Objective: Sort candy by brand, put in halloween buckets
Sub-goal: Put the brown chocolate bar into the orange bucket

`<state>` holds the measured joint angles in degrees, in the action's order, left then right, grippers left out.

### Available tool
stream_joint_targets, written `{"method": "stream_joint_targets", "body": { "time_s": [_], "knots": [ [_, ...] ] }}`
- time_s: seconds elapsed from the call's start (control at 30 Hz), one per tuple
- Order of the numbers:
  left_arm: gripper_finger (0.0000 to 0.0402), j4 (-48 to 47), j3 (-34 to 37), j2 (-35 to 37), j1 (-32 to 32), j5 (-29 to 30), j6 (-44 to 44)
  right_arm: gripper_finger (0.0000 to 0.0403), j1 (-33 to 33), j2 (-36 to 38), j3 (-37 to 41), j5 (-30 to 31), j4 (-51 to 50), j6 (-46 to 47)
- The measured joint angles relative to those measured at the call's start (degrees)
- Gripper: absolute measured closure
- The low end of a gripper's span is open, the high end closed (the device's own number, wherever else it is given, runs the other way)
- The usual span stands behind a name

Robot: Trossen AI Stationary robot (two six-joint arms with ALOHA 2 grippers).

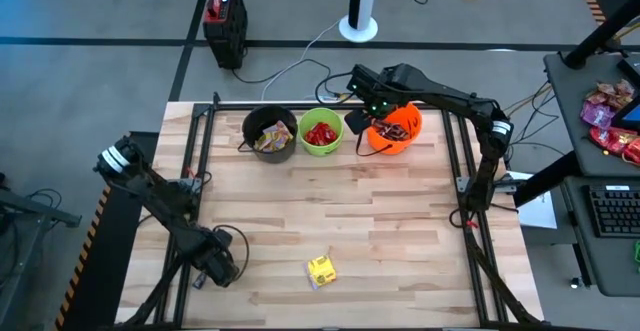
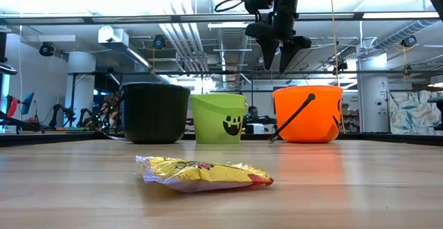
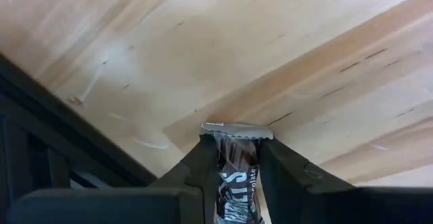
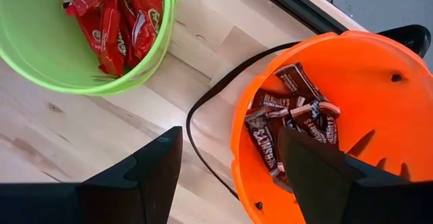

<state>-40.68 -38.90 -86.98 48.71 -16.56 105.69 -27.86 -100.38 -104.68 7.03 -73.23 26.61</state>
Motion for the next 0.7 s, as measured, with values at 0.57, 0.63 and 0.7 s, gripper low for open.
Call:
{"method": "stream_joint_targets", "body": {
  "time_s": [0.57, 0.63, 0.7],
  "knots": [
    [0.0328, -8.62, -13.61, 6.96, 0.11, 37.89, -11.49, 0.0165, 4.26, 0.59, 0.0, -1.99, 0.27, -2.03],
    [0.0328, -8.69, -15.87, 10.02, 0.13, 47.58, -15.17, 0.0165, 6.15, 0.78, 0.0, -3.06, 0.26, -3.34],
    [0.0327, -8.47, -18.17, 13.31, 0.22, 59.68, -21.0, 0.0165, 8.56, 1.24, 0.05, -3.08, 0.59, -4.69]
  ]
}}
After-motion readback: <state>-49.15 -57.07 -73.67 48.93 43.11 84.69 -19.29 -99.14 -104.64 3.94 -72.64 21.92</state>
